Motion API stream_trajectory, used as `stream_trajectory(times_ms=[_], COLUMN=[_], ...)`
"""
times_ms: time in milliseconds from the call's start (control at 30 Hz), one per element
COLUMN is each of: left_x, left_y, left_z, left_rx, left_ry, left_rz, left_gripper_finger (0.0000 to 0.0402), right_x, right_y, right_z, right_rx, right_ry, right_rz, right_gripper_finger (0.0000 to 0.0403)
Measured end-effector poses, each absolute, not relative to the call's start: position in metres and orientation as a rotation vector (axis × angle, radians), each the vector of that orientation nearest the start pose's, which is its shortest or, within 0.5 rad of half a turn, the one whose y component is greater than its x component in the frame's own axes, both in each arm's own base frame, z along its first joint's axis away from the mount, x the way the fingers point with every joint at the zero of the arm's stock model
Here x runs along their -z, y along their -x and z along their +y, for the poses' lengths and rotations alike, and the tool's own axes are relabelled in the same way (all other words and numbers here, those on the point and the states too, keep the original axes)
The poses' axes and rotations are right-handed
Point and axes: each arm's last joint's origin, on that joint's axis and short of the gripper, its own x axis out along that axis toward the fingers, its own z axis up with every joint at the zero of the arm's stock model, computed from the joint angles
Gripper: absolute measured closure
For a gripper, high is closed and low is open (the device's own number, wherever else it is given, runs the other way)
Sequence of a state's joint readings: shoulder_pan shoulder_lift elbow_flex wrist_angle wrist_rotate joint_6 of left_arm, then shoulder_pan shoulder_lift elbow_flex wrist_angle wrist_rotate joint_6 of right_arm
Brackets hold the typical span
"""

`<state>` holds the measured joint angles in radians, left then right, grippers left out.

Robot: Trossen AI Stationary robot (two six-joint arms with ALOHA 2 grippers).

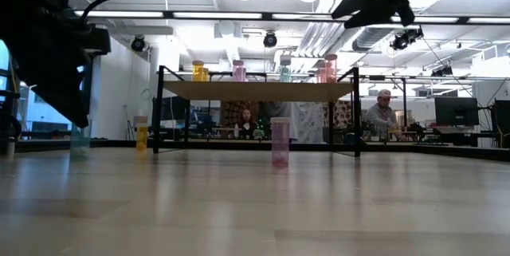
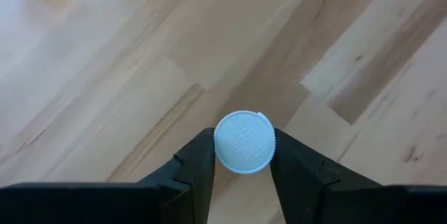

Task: Pick and place medicine bottles onto shelf by color
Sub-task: Put the green pill bottle on the shelf aligned with the other green pill bottles

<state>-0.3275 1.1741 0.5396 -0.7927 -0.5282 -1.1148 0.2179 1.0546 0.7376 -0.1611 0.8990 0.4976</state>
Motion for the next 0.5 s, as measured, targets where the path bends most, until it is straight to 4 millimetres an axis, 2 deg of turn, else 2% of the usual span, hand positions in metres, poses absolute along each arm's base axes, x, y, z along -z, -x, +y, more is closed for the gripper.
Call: stream_trajectory(times_ms=[500], left_x=[-0.175], left_y=[-0.187], left_z=[-0.05], left_rx=[-0.48], left_ry=[0.374], left_rz=[0.83], left_gripper_finger=[0.0287], right_x=[-0.269], right_y=[-0.225], right_z=[0.034], right_rx=[0.432], right_ry=[-0.297], right_rz=[0.355], right_gripper_finger=[0.0205])
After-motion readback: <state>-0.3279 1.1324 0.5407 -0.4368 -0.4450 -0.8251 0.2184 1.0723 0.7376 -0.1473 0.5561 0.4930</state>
